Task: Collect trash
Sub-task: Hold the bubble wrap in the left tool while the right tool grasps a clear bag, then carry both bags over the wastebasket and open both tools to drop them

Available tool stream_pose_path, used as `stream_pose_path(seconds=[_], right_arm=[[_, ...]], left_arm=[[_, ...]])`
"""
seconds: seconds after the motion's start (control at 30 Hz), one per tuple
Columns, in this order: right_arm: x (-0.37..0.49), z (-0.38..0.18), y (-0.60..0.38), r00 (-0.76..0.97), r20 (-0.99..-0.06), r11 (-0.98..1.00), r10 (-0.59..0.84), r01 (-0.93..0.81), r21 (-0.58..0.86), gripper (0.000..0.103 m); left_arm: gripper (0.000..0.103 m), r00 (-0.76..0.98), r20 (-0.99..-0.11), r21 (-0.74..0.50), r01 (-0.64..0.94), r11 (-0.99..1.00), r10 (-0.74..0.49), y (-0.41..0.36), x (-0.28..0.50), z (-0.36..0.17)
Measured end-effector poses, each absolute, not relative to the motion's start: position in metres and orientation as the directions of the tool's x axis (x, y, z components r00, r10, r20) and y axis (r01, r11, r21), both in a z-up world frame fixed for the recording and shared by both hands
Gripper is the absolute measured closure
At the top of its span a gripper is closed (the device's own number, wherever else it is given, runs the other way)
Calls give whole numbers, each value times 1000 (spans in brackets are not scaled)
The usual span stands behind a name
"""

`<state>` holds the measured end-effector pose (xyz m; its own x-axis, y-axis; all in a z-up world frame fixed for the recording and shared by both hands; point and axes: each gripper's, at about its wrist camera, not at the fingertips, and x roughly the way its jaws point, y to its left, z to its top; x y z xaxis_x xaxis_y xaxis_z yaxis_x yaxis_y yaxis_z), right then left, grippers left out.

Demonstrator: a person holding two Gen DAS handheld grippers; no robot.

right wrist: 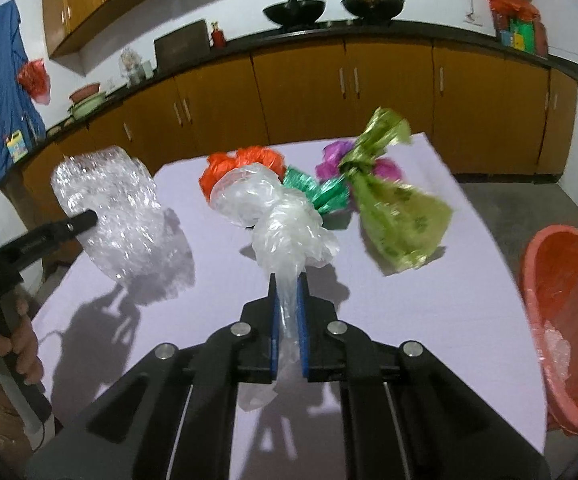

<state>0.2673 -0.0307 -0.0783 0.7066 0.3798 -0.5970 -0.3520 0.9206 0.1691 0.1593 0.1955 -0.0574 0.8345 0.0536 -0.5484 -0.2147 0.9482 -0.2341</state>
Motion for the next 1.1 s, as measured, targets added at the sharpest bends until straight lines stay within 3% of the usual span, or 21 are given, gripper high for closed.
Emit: stream_pose_path(seconds=[0.4,1.1], right_arm=[[240,-53,-91,816,-523,969,247,-207,136,94],[224,-58,-191,861,-507,989,36,42,143,94]], left_arm=[[88,842,-533,-241,-65,968,-76,136,166,-48],[88,798,-528,-240,189,952,-291,28,189,-39]])
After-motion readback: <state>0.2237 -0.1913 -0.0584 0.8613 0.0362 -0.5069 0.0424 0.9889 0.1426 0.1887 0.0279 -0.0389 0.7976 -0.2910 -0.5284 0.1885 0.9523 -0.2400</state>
